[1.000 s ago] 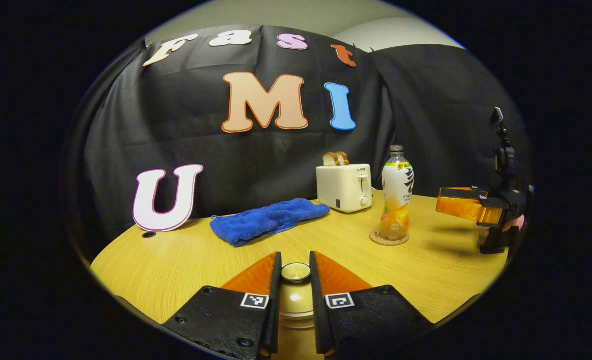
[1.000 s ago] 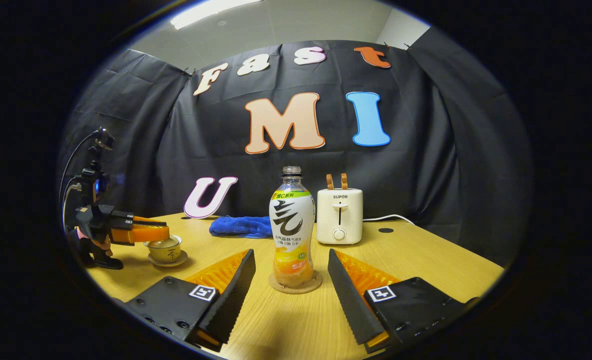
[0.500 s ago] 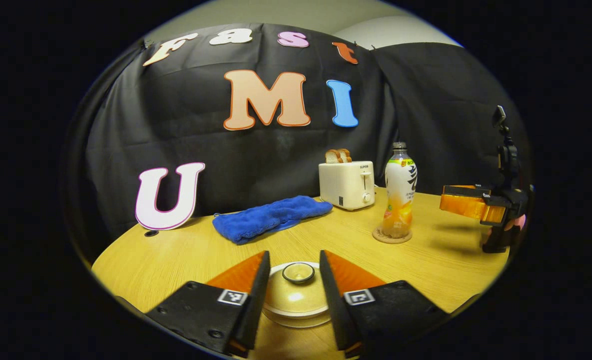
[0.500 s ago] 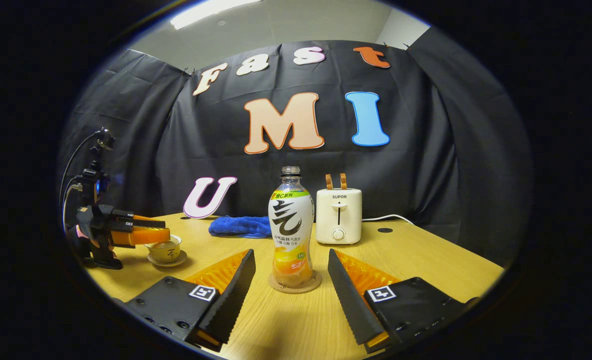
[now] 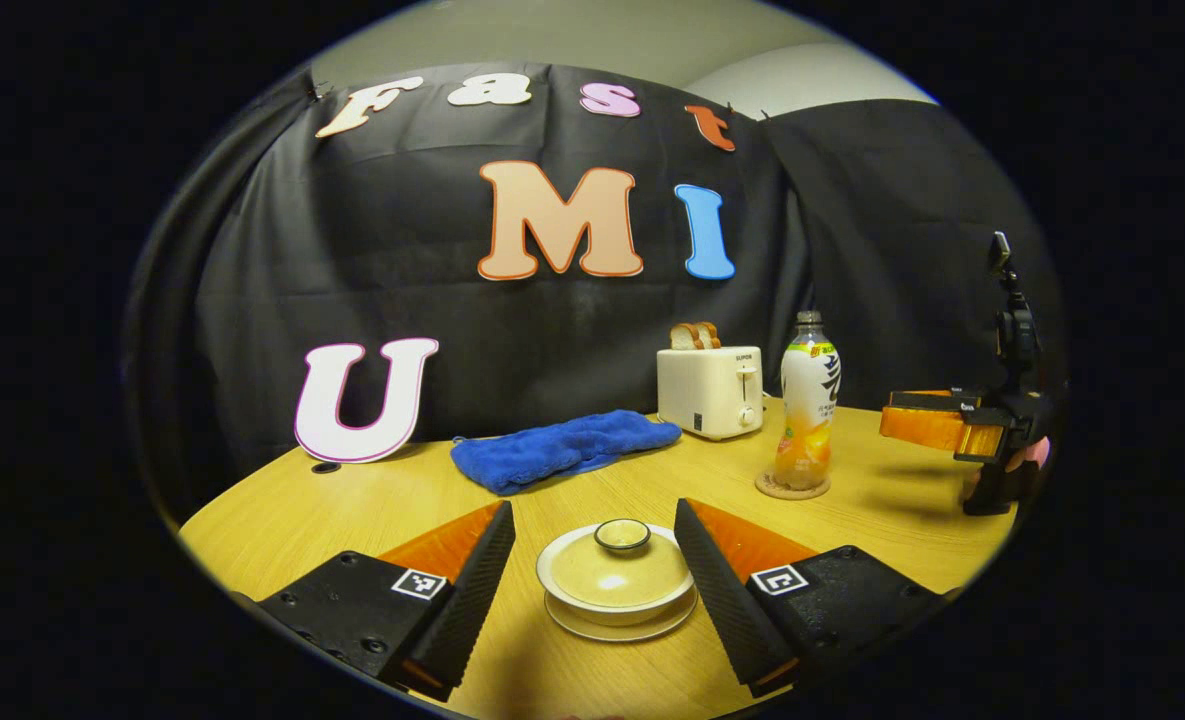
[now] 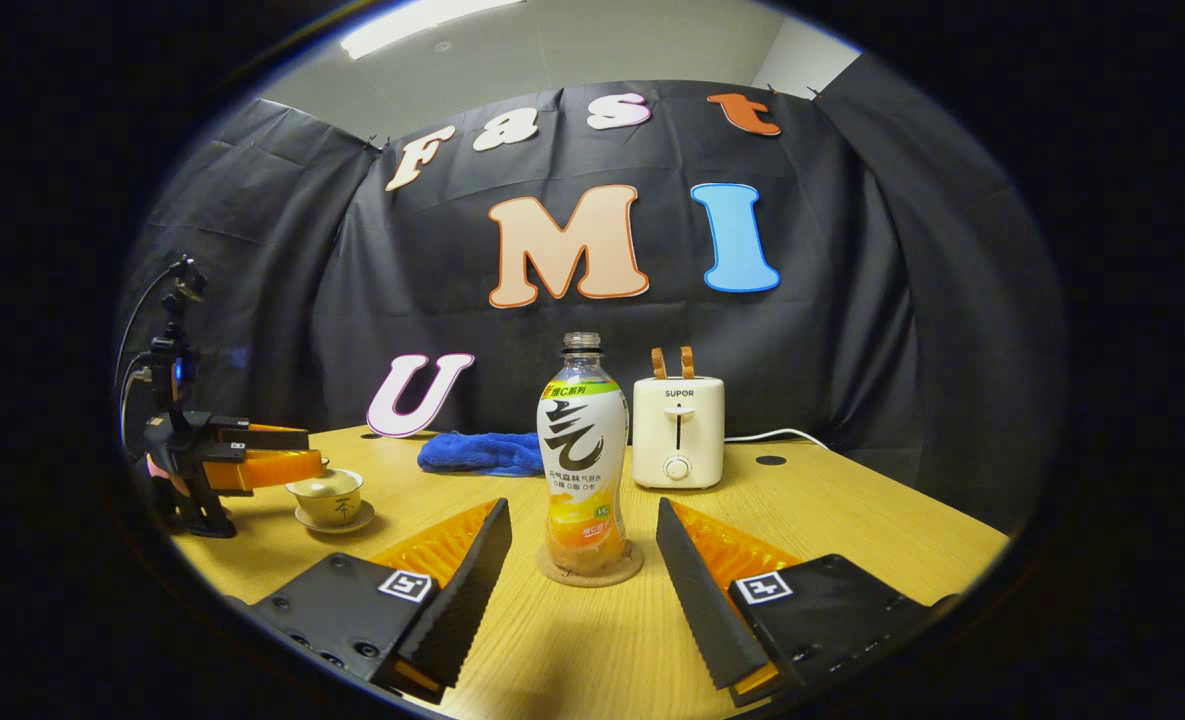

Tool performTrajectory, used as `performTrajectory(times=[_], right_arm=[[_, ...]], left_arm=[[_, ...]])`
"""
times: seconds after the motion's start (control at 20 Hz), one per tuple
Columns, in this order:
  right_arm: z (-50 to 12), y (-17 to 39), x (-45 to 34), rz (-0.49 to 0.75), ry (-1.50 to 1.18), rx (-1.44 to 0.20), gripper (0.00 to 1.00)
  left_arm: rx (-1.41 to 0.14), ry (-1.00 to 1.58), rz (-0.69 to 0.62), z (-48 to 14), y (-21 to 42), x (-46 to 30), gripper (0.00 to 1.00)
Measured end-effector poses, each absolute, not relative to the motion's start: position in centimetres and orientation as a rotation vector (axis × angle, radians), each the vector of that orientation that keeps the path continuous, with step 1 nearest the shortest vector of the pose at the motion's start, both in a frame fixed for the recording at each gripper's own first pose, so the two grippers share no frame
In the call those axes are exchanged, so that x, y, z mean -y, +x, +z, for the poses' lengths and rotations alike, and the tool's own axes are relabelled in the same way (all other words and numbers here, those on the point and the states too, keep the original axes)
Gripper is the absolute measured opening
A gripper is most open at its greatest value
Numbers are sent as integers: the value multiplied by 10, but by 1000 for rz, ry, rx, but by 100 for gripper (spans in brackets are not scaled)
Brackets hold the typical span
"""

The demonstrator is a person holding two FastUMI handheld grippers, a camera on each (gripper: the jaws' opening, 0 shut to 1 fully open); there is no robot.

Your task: Open the teacup lid with one hand, grasp the water bottle and pour water into the teacup with the other hand; after pouring, place the water bottle on the coaster and then close the teacup lid.

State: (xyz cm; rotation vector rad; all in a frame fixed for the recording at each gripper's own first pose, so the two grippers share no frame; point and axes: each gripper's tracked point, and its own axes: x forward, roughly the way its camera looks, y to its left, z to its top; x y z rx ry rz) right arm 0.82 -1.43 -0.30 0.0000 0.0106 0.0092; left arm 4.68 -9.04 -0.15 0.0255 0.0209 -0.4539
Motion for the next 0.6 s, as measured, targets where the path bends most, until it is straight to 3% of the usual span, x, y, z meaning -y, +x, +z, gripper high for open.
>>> performTrajectory(times=[0.2,0.25,0.35,0.4,0.55,0.6], right_arm=[[-3,8,21,-25,-1,-6,88],[-3,8,21,-29,-2,-6,93],[-4,9,21,-29,-1,-6,93],[-3,9,21,-29,-2,-6,88],[-3,7,24,-45,-2,-5,89],[-3,8,24,-48,-2,-4,93]], left_arm=[[2,-17,-399,2,41,71,94],[5,-10,-388,2,40,68,94],[3,-10,-356,2,37,57,94],[7,-11,-338,3,36,53,94],[3,-9,-265,2,33,35,94],[0,-9,-229,1,33,28,94]])
